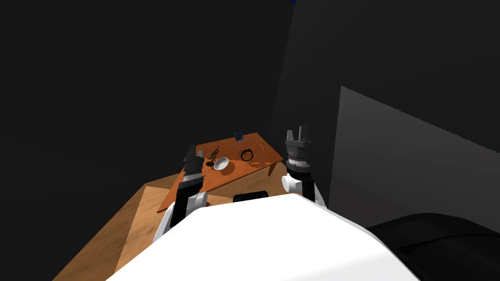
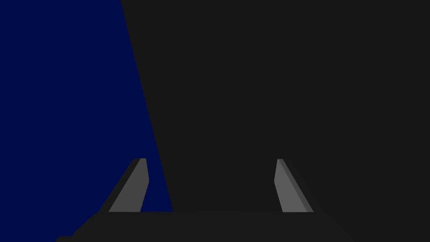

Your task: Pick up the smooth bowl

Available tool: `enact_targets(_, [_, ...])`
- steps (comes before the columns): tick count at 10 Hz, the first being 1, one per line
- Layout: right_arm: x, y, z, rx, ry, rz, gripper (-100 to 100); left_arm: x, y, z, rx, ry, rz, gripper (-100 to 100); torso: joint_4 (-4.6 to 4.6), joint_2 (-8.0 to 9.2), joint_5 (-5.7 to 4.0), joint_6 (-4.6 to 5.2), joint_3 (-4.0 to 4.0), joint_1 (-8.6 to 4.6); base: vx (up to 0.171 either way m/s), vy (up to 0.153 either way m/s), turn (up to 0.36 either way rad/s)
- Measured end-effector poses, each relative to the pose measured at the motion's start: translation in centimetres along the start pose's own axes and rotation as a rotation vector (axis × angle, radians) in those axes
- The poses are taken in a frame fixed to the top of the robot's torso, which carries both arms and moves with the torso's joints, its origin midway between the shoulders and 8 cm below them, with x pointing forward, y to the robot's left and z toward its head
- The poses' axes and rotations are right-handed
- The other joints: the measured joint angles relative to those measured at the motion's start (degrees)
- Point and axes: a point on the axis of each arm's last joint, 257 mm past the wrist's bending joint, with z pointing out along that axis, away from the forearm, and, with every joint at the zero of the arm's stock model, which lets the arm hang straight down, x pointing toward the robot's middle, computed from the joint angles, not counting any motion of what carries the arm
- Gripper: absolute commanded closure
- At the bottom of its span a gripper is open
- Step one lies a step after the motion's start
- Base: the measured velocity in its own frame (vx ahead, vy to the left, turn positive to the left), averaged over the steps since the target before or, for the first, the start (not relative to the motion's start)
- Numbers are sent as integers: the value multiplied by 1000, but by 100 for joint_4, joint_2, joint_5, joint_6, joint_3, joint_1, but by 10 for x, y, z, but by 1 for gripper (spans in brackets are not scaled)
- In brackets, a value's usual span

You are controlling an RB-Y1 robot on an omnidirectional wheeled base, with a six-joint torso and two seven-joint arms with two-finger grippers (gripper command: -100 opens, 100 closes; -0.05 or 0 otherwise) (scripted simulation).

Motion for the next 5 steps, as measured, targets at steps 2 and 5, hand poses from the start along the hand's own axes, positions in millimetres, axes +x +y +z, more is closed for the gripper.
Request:
enact_targets(2, [0,0,0,0,0,0,0,5,14,2,-36,21,1,-100,2,10,5,0,6,21,-38,56,-26])
enact_targets(5, [0,0,0,0,0,0,0,10,43,5,-118,46,-1,-100,3,13,6,0,7,27,-40,65,-30])
